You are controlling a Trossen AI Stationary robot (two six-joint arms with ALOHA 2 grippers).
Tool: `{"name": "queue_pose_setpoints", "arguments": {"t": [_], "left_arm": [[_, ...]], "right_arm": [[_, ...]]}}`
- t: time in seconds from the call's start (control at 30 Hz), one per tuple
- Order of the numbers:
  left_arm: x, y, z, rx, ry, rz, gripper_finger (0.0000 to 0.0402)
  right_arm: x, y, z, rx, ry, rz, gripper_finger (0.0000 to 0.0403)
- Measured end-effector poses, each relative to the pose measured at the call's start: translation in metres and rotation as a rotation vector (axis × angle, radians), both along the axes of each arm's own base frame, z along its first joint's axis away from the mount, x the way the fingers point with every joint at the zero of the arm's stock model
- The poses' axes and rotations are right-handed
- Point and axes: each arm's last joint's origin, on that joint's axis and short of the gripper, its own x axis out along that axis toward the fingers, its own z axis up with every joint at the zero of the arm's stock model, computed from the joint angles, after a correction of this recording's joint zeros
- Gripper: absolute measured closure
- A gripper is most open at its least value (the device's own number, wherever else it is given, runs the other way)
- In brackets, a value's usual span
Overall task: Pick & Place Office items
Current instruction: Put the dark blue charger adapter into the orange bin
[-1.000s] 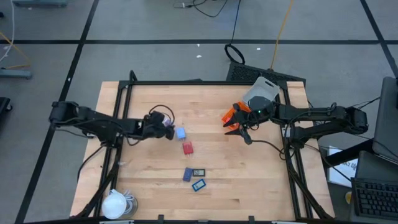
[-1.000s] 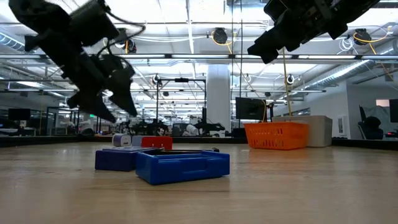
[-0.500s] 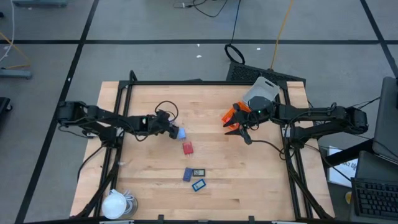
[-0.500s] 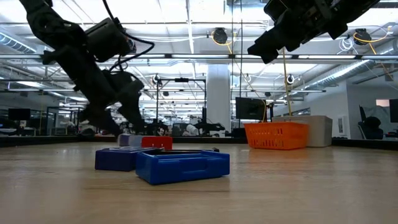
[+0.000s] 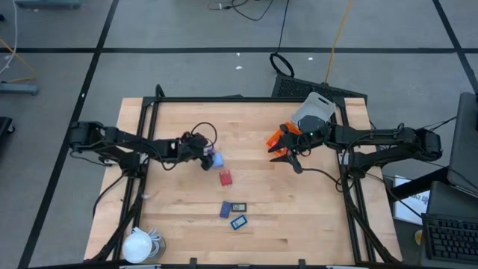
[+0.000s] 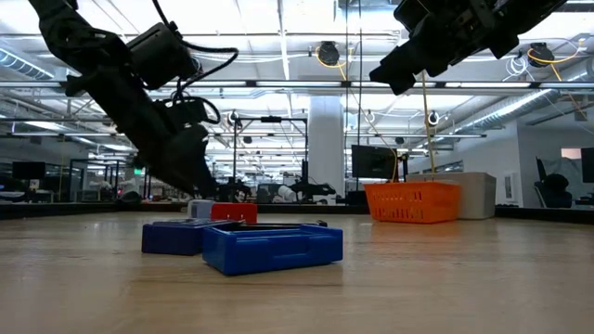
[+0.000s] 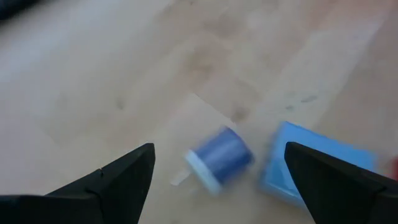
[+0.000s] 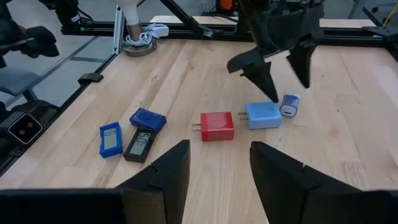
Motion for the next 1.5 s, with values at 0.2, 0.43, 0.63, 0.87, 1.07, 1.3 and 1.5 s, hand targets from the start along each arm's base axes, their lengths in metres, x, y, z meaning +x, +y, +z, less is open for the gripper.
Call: {"name": "queue_pose_setpoints", "arguments": {"t": [0.2, 0.43, 0.63, 0.87, 1.07, 1.3, 1.5], "left_arm": [[-0.002, 0.002, 0.0, 0.157, 0.125, -0.128, 0.0039], [0.0, 0.005, -0.001, 0.157, 0.157, -0.322, 0.0039], [-0.003, 0.011, -0.002, 0.17, 0.194, -0.362, 0.0039], [-0.005, 0.019, -0.003, 0.127, 0.176, -0.361, 0.0039], [-0.007, 0.019, -0.008, 0.112, 0.143, -0.397, 0.0039], [-0.009, 0.019, -0.011, 0.104, 0.071, -0.338, 0.0039], [-0.009, 0.019, -0.017, 0.146, 0.137, -0.396, 0.0039]], "right_arm": [[0.0, 0.0, 0.0, 0.0, 0.0, 0.0, 0.0248], [0.0, 0.0, 0.0, 0.0, 0.001, 0.0, 0.0248], [0.0, 0.0, 0.0, 0.0, 0.001, 0.0, 0.0248], [0.0, 0.0, 0.0, 0.0, 0.001, 0.0, 0.0248], [0.0, 0.0, 0.0, 0.0, 0.001, 0.0, 0.0248], [0.0, 0.0, 0.0, 0.0, 0.001, 0.0, 0.0248], [0.0, 0.0, 0.0, -0.001, -0.003, 0.0, 0.0248]]}}
